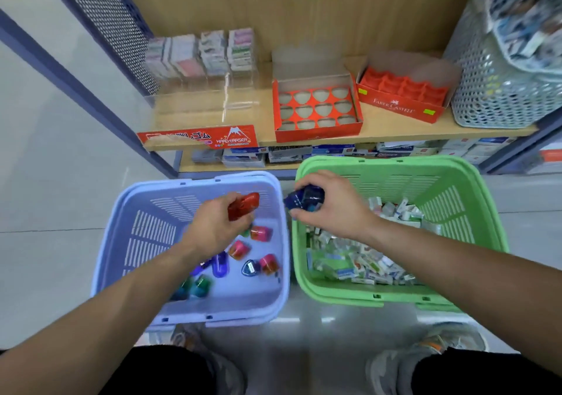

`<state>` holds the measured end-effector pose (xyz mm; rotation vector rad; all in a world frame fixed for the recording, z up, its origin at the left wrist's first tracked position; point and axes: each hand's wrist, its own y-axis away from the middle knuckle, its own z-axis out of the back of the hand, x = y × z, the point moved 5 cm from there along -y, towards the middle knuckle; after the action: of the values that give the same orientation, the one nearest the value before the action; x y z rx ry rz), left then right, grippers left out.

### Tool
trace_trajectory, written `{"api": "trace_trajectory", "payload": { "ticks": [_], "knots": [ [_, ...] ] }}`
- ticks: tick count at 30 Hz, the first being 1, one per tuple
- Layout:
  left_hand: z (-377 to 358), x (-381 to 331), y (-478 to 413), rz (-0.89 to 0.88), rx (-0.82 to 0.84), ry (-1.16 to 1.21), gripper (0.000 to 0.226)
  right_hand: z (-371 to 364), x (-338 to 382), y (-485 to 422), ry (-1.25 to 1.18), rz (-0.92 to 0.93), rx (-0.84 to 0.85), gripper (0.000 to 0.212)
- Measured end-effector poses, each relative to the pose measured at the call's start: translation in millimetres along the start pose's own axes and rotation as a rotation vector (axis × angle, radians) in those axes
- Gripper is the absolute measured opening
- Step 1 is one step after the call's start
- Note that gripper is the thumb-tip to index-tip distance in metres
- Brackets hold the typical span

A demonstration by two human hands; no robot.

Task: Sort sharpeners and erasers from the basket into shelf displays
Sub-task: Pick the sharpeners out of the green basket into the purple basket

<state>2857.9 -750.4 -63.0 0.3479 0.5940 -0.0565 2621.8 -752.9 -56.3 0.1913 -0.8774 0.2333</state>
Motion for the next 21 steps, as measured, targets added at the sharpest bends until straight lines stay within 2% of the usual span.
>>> {"api": "trace_trajectory", "payload": {
  "ticks": [3, 5, 8, 9, 11, 14, 17, 19, 21],
  "knots": [
    [5.6, 45.1, 16.2, 0.136, 0.033, -0.054, 0.015, -52.4, 46.7, -14.4, 0.049, 0.094, 0.124, 0.044],
    [6.3, 66.0, 27.9, 0.193, 0.082, -0.113, 0.016, -95.6, 58.2, -20.8, 0.137, 0.076, 0.254, 0.050],
    [11.8, 81.2, 37.9, 0.210, 0.182, -0.174, 0.040, -142.8, 55.9, -20.0, 0.236, -0.028, 0.413, 0.077],
    [15.4, 82.6, 38.3, 0.208, 0.208, -0.204, 0.048, -149.9, 53.8, -17.9, 0.254, -0.027, 0.432, 0.081],
    [23.4, 78.6, 34.6, 0.194, 0.215, -0.229, 0.056, -147.0, 53.3, -10.5, 0.294, 0.016, 0.450, 0.069],
    [23.2, 44.1, 20.7, 0.072, 0.162, -0.185, 0.044, -101.7, 49.0, 2.0, 0.249, 0.076, 0.385, 0.037],
    [-4.6, -12.3, 6.2, -0.108, 0.172, -0.188, 0.042, -24.7, 9.5, 5.9, 0.148, -0.017, 0.102, 0.019],
    [-31.4, -48.3, -5.8, -0.238, 0.186, -0.230, 0.048, 14.3, -37.7, 8.1, 0.156, -0.162, 0.003, 0.017],
    [-54.0, -74.1, -21.4, -0.333, 0.153, -0.271, 0.053, 21.7, -93.9, 8.2, 0.229, -0.295, 0.066, 0.023]
  ]
}}
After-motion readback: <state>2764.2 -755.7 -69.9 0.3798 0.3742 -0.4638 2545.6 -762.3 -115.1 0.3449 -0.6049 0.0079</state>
